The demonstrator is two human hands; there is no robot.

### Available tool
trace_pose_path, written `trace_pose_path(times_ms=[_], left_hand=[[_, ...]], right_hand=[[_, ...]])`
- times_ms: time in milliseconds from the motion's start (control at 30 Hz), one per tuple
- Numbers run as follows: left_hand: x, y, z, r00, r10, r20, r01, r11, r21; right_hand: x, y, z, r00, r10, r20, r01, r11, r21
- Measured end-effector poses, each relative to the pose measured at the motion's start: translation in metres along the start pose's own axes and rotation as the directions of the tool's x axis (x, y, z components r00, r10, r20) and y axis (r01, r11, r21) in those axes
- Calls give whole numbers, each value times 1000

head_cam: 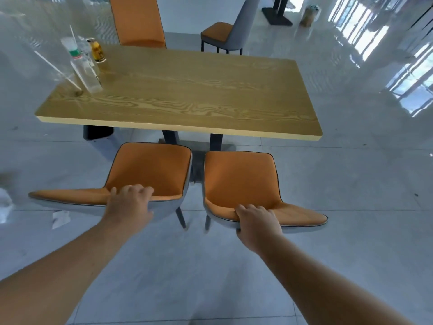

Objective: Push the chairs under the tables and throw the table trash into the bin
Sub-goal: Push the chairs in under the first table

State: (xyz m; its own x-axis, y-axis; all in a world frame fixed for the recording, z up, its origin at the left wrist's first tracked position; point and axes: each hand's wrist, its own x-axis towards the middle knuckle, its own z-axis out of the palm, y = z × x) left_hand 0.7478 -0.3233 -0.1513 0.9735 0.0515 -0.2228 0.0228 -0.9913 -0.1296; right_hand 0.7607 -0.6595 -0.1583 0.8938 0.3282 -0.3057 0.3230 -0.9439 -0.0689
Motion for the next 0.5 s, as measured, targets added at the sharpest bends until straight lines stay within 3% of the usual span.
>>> trace_pose_path(times_ms=[133, 367, 500], left_hand=[[0, -45, 6, 999, -25, 26, 26, 999, -32], [1, -53, 11, 974, 186, -128, -202, 972, -121], [-4, -24, 10, 908, 356, -220, -386, 916, -110]], right_hand=[[10, -4, 6, 997, -9, -78, 4, 998, -61], [6, -4, 8, 993, -91, -74, 83, 991, -110], [10, -27, 11, 972, -222, -82, 216, 973, -76]])
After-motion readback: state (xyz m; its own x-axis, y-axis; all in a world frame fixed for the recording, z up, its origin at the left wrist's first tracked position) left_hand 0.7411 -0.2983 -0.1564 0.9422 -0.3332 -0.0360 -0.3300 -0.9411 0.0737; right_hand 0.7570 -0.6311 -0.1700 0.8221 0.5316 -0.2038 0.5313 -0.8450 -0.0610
